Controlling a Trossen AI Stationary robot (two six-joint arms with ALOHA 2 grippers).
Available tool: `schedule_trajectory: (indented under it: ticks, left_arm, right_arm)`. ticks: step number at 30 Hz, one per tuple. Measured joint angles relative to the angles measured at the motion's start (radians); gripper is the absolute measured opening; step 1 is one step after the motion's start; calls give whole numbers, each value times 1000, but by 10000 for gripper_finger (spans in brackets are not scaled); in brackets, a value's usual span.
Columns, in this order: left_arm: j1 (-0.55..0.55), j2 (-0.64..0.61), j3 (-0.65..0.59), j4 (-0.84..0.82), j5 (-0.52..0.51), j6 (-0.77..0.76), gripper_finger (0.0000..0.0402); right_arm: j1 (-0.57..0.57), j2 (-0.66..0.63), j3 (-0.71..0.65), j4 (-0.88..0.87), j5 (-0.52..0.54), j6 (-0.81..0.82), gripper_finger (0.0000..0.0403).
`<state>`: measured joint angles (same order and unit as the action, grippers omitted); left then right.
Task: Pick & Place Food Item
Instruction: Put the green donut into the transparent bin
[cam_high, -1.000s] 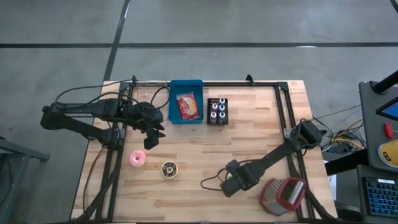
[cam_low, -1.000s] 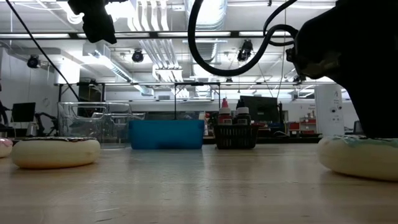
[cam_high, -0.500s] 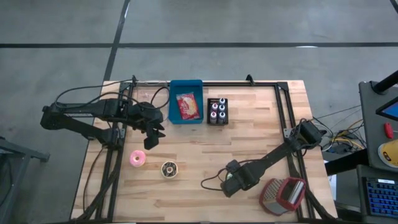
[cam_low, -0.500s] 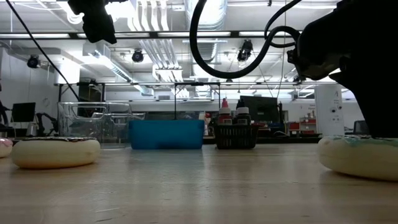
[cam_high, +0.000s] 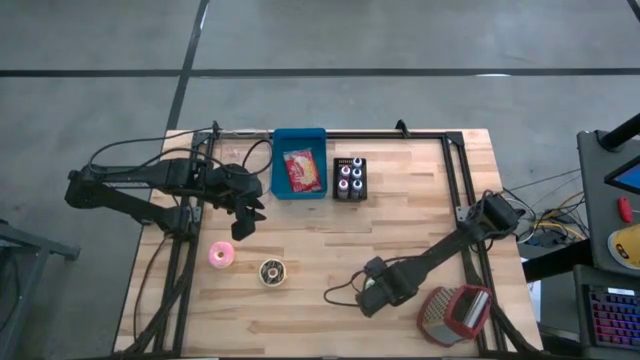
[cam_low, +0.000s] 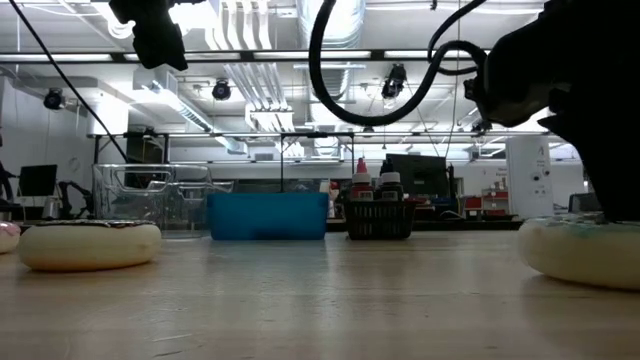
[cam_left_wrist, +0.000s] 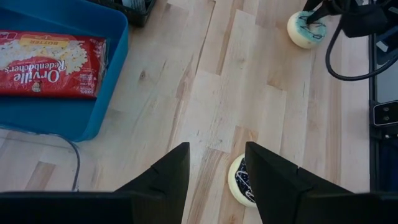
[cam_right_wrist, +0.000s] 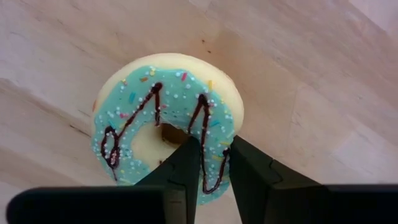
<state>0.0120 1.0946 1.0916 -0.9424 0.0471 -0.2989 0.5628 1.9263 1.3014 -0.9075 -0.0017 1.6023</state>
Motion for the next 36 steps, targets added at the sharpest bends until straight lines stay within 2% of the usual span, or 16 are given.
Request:
schedule_trajectory:
  ticks: [6, 12, 19, 26, 29, 33, 36]
  left_arm:
    - [0, 0, 0, 0, 0, 0, 161]
    - [0, 0, 0, 0, 0, 0, 161]
    - [0, 0, 0, 0, 0, 0, 161]
    - [0, 0, 0, 0, 0, 0, 161]
    - [0, 0, 0, 0, 0, 0, 161]
    - [0, 0, 0, 0, 0, 0, 161]
    - [0, 0, 0, 0, 0, 0, 161]
  right_arm:
    - [0, -56, 25, -56, 65, -30, 70]
    - [2, -121, 47, -97, 261, -137, 70]
    - [-2, -147, 47, -75, 600, -424, 70]
    - [-41, -146, 47, 49, 793, -776, 70]
    - [-75, -148, 44, 127, 839, -913, 70]
    - [-138, -152, 40, 238, 840, -1115, 70]
    - [-185, -152, 19, 384, 827, -1283, 70]
